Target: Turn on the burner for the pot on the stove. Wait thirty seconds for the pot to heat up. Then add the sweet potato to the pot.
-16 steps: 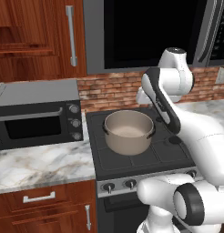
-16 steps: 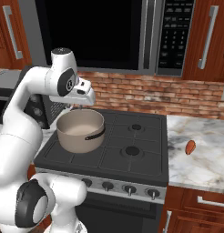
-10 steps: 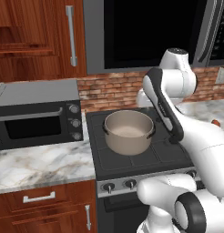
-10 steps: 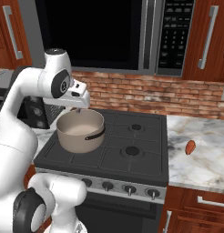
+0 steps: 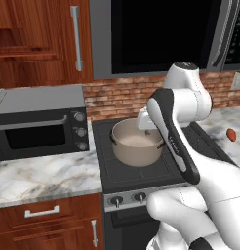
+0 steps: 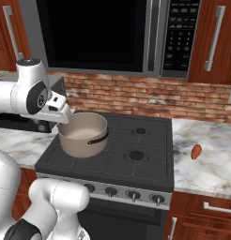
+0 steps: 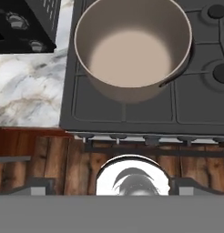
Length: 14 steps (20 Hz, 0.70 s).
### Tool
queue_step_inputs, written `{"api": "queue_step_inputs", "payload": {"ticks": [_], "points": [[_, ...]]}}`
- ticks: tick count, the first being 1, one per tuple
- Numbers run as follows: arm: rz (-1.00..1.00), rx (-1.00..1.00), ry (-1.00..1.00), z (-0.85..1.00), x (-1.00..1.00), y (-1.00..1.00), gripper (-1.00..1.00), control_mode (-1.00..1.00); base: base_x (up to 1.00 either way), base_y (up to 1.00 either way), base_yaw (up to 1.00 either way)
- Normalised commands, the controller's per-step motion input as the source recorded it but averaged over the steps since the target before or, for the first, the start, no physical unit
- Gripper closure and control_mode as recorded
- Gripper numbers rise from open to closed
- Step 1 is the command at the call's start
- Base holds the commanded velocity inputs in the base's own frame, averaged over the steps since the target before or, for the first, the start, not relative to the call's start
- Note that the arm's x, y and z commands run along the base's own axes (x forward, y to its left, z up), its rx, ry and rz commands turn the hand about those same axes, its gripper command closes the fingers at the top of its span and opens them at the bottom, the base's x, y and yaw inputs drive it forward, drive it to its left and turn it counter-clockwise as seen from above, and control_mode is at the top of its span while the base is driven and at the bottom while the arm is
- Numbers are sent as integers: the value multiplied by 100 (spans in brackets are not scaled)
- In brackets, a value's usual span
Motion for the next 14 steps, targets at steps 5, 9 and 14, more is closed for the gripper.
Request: {"api": "queue_step_inputs", "payload": {"ticks": [5,9,14], "points": [[0,4,0,-15,-36,46,-100,-100,0,0,0],[0,1,0,-31,-12,33,-100,-100,0,0,0],[0,0,0,-32,-3,31,-100,-100,0,0,0]]}}
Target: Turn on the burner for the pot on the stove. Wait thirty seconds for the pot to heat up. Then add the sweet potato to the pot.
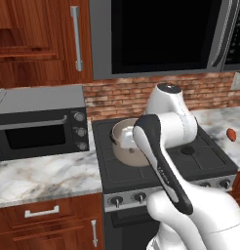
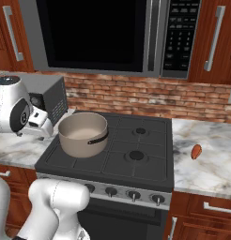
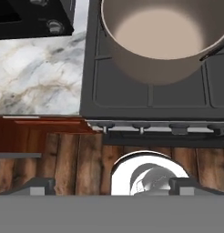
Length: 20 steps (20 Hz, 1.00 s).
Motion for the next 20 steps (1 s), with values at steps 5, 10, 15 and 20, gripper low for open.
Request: {"api": "queue_step_inputs", "payload": {"ticks": [5,10,15,20], "points": [[0,0,0,-31,-11,29,-100,-100,0,0,0],[0,0,7,-30,-8,15,-100,-100,0,0,0],[0,0,9,-35,-1,8,-100,-100,0,0,0],[0,0,11,-37,0,4,-100,-100,0,0,0]]}}
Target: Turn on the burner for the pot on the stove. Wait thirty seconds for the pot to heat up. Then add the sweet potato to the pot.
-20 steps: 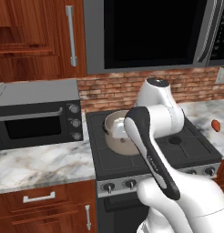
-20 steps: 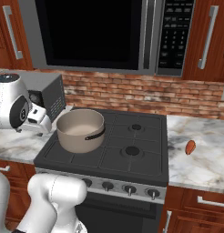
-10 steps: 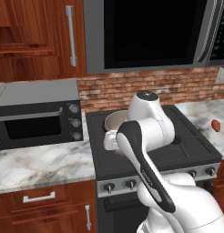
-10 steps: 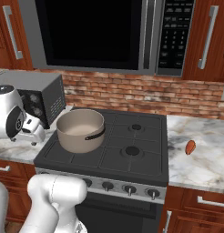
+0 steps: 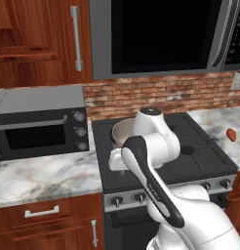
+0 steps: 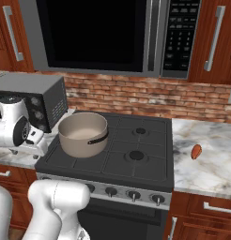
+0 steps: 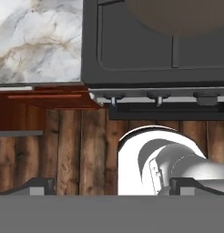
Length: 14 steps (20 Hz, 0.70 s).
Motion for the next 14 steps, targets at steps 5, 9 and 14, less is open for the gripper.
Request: {"api": "queue_step_inputs", "payload": {"ticks": [5,9,14], "points": [[1,0,8,-31,0,8,-100,-100,0,0,0],[1,0,2,-25,0,13,-100,-100,0,0,0],[0,0,5,-21,0,12,-100,-100,0,0,0]]}}
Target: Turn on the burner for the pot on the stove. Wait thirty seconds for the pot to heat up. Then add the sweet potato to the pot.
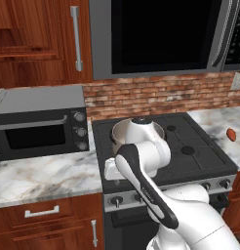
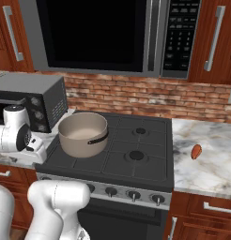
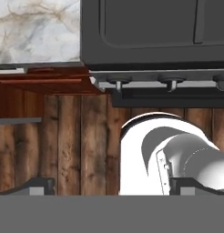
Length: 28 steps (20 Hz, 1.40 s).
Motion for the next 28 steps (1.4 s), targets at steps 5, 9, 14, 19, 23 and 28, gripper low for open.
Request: {"api": "queue_step_inputs", "payload": {"ticks": [5,9,14,19,23,28], "points": [[0,0,7,-21,-3,1,-100,-100,0,0,0],[0,0,7,-28,-6,0,-100,-100,0,0,0],[0,0,2,-32,-6,0,-100,-100,0,0,0],[0,0,1,-32,-8,0,-100,-100,0,0,0],[0,-1,0,-17,0,0,-100,-100,0,0,0],[0,0,-2,-16,0,0,-100,-100,0,0,0]]}}
